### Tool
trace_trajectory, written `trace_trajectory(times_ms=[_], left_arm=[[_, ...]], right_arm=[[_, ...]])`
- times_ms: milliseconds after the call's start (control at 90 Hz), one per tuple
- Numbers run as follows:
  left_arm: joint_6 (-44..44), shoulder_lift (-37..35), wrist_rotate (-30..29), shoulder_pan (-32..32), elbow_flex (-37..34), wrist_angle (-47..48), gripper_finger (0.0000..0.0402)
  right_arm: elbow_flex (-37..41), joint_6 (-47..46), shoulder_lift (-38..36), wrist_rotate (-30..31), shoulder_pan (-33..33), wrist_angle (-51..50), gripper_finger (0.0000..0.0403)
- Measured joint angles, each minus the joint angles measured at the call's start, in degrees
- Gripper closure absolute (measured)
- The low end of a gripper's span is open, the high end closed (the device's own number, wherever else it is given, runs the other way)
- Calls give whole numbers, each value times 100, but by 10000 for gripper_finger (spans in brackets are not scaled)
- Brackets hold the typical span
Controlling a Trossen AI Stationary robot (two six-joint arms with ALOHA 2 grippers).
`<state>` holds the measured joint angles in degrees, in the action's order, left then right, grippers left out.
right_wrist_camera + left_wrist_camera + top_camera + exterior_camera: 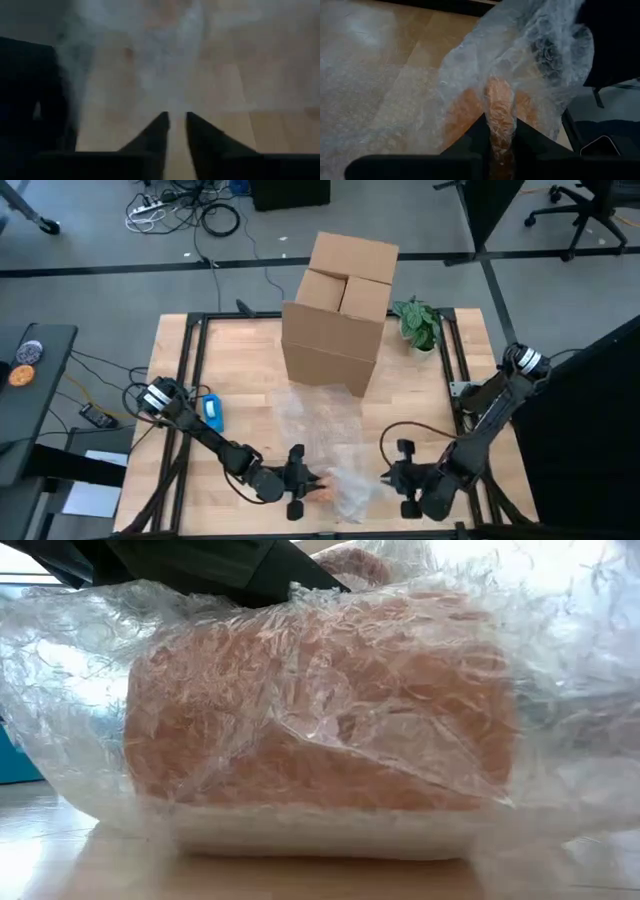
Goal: Wrap mug
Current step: Wrap the orange mug using the transparent bubble wrap
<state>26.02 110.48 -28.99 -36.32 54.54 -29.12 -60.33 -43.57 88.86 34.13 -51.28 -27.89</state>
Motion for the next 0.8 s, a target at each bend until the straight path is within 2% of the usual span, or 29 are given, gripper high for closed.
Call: trace_trajectory(times_ms=[100,211,322,556,722,800], left_arm=[[-7,0,2,4,0,0,369],[-7,0,17,24,0,0,369],[-7,0,19,31,0,0,369],[-34,0,19,37,0,3,369],[-78,0,15,39,0,-1,369],[-123,0,15,42,-2,3,369]], right_arm=[[381,-16,19,-42,152,687,397],[895,346,326,-282,340,2279,401],[1094,900,951,-387,541,3895,402],[771,2080,2600,-249,1059,6355,403],[403,2687,3468,-24,1277,7502,403],[264,2807,3718,112,1316,7714,403]])
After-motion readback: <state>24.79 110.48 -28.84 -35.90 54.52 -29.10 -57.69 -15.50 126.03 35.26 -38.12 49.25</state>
